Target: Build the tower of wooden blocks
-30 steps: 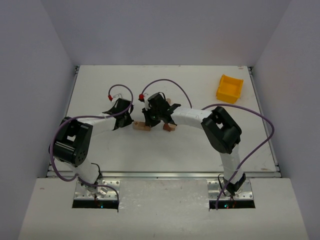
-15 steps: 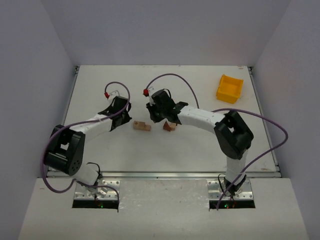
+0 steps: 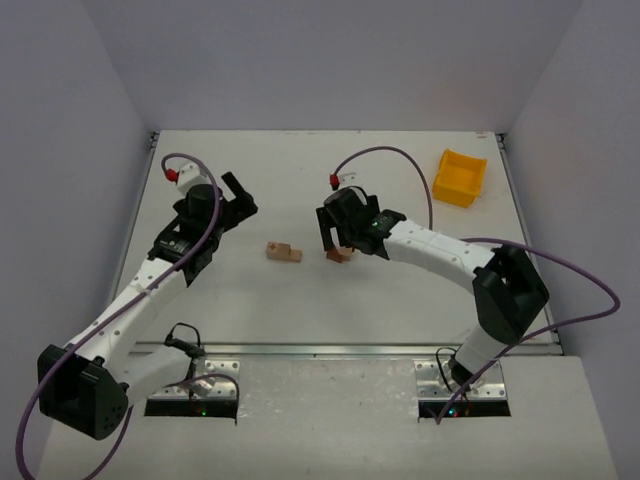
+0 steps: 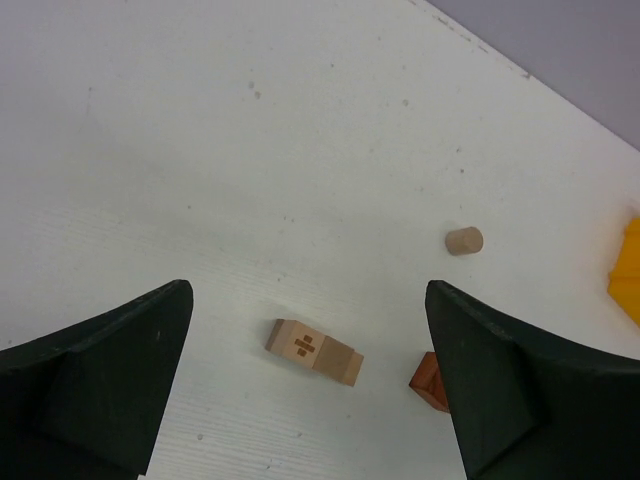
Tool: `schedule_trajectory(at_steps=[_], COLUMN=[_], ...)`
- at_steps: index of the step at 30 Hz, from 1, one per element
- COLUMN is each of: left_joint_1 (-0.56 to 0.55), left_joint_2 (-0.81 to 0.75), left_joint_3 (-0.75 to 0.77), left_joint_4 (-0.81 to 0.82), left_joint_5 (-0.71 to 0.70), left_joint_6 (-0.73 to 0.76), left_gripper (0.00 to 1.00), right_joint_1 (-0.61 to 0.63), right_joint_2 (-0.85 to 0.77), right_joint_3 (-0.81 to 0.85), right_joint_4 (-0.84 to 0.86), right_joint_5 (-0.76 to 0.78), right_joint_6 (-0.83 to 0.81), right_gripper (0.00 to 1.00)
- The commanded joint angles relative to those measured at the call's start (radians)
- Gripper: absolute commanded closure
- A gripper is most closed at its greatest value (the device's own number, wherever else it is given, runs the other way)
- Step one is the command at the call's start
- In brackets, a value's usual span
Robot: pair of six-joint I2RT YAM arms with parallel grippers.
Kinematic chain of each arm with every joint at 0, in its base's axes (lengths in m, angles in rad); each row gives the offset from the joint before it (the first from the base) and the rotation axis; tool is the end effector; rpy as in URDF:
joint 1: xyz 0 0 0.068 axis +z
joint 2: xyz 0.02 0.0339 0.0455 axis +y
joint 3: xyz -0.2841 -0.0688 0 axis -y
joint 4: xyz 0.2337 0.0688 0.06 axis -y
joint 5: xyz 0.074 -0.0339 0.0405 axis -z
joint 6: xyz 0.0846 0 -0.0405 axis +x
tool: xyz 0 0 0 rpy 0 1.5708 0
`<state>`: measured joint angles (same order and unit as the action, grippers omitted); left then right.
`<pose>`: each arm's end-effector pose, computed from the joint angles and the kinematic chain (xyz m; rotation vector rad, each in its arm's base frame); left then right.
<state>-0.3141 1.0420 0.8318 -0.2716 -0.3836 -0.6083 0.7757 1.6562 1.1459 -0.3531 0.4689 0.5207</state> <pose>0.2503 -0.0480 0.2981 -0.5275 1.9501 -0.1918 0.2942 0.2350 0.2212 -0.0916 2.3152 0.0751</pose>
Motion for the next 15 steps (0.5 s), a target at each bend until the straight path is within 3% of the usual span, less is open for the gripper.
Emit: schedule_trajectory(at_steps=[1,10,15], left_joint_1=[0.009,0.01,0.009], left_joint_2=[-0.038,-0.037,-0.021], left_joint_3=[0.032,-0.007,-0.02], left_joint_4=[-0.043,-0.037,-0.011], left_joint_5=[-0.064,-0.044,-0.008], left_joint_6=[0.004,0.004,0.022], left_gripper=[0.0,0.0,0.0], right_joint_1=[0.004,0.005,0.005], right_joint_2=[-0.005,0.14,0.214], right_joint_3=[-0.009,0.067,0.136], right_joint_4=[-0.094,-0.149,-0.15], right_joint_5=[0.127,0.208,0.199], right_joint_6=[0.193,0.396,0.424], right_gripper=[0.01,0.01,0.01])
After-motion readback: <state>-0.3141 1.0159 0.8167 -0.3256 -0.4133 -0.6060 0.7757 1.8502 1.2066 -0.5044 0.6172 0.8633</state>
